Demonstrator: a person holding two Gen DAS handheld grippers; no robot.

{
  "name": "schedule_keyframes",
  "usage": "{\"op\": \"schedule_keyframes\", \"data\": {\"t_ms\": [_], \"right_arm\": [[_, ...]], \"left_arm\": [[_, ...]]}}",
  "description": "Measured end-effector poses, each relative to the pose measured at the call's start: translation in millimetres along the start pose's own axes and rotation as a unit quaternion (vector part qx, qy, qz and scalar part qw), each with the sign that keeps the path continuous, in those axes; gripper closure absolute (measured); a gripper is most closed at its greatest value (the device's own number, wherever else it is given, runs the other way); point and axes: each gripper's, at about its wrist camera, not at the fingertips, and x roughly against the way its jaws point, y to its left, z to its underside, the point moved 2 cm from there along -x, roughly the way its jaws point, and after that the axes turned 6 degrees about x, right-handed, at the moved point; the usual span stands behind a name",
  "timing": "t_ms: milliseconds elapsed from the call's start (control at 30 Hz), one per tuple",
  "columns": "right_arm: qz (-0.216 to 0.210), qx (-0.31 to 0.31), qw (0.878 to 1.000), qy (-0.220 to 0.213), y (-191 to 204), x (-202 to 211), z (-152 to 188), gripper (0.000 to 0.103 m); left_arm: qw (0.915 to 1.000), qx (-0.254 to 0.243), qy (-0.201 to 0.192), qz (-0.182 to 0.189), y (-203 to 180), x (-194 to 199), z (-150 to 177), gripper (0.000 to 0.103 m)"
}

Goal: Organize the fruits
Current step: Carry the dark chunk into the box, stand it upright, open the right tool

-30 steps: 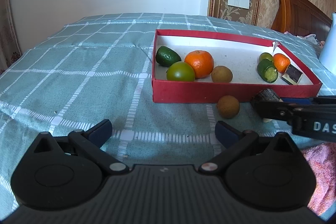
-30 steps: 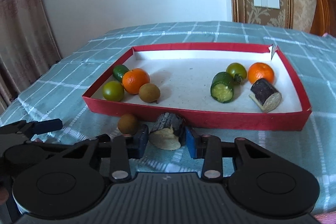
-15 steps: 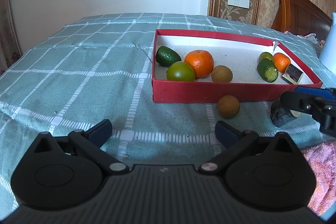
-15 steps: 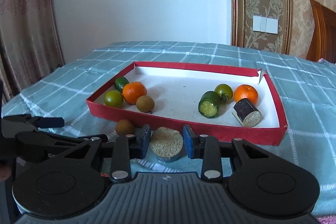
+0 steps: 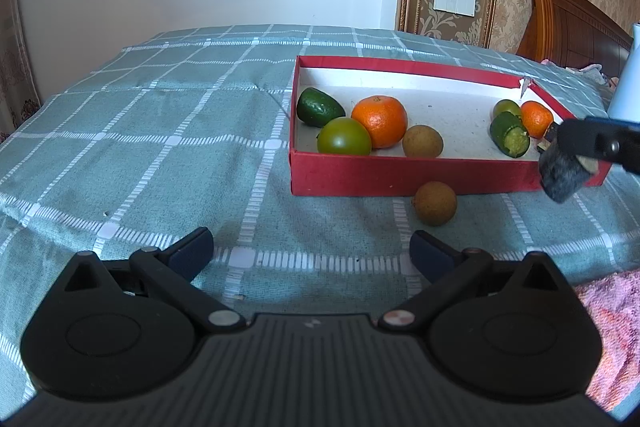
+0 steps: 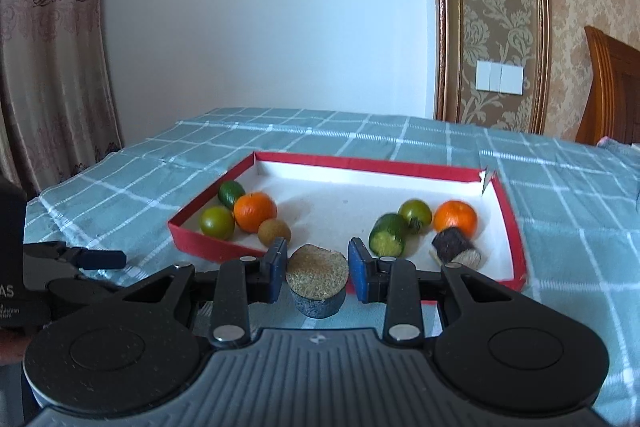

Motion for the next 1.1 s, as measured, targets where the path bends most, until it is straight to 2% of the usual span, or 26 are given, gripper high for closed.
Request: {"op": "schedule_keyframes", "data": {"t_ms": [300,800,1100], "right_arm": [[0.011,0.011,1.000,-0.011,-1.8,-14.6,-22.6,0.070],[0.066,0.028,0.997,0.023,-21.0,-106.0,-48.7,0.070],[0.079,0.039,0.995,0.048,-26.0,-141.4,-47.0,0.070]], "left_arm": [[1.0000,0.000,0.000,0.000,-0.1,-0.2,0.1,0.000],[1.0000,-0.002,0.001,-0.002,-0.2,-0.5,0.3,0.000],[1.0000,-0.005,0.002,-0.004,-0.8,-1.3,0.6,0.000]]}}
